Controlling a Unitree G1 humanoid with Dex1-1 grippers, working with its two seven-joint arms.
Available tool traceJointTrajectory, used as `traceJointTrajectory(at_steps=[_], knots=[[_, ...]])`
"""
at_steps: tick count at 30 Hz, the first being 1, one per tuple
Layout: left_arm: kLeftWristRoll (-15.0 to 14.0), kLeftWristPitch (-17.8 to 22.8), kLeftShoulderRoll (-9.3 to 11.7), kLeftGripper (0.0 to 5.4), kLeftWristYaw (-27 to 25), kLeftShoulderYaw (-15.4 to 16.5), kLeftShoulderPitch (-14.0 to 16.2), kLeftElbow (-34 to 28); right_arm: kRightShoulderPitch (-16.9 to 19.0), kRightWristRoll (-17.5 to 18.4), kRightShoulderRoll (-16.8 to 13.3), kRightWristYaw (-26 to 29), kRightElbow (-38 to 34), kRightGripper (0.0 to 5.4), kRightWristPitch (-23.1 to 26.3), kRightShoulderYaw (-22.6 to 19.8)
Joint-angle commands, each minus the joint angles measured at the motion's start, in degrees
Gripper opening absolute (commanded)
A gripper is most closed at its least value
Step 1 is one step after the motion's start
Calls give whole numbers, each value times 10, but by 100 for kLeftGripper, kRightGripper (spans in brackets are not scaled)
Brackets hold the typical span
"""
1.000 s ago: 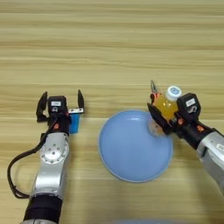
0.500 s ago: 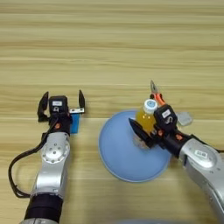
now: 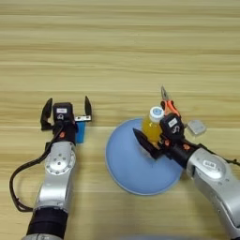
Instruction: Move the objects on the table
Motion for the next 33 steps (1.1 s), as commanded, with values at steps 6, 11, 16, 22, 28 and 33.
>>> traceJointTrajectory(at_steps=[6, 11, 16, 22, 28, 33], knots=[[8, -1, -1, 540, 4, -3, -4, 0, 1, -10, 0, 3, -11, 505, -15, -3], [8, -1, -1, 540, 4, -3, -4, 1, 0, -10, 1, -1, -22, 540, -23, -9], [8, -1, -1, 540, 4, -3, -4, 1, -1, -3, 0, -1, -53, 540, -14, -18], [8, -1, -1, 540, 4, -3, -4, 1, 6, 1, -2, -4, -100, 540, 1, -21], [8, -2, -1, 540, 4, -4, -5, 3, 7, 12, -6, -6, -145, 540, 23, -36], [8, -2, 0, 540, 4, -3, -6, 4, 3, 30, -5, -11, -181, 540, 35, -55]])
